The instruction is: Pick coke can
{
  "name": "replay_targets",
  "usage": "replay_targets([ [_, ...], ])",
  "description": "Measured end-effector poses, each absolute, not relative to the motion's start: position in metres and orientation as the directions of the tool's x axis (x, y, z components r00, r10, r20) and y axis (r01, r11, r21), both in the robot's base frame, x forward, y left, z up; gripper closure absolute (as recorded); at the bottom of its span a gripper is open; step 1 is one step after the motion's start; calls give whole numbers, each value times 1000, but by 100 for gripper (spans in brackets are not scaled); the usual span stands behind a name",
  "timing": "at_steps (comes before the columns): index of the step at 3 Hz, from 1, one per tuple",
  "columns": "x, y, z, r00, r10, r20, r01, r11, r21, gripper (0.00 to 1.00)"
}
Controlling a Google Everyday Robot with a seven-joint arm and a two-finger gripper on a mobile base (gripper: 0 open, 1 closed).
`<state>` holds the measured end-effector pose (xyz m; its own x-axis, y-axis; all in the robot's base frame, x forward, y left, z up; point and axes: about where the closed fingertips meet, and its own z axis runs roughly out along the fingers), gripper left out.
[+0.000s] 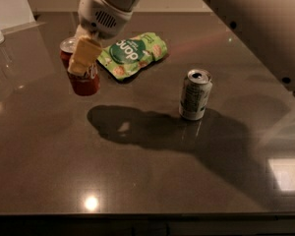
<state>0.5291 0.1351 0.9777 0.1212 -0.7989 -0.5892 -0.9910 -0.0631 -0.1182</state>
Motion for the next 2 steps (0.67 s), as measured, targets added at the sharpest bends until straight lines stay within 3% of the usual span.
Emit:
replay_targets([
  [2, 523, 121, 1017, 184, -805, -564, -982, -131, -134, 100],
])
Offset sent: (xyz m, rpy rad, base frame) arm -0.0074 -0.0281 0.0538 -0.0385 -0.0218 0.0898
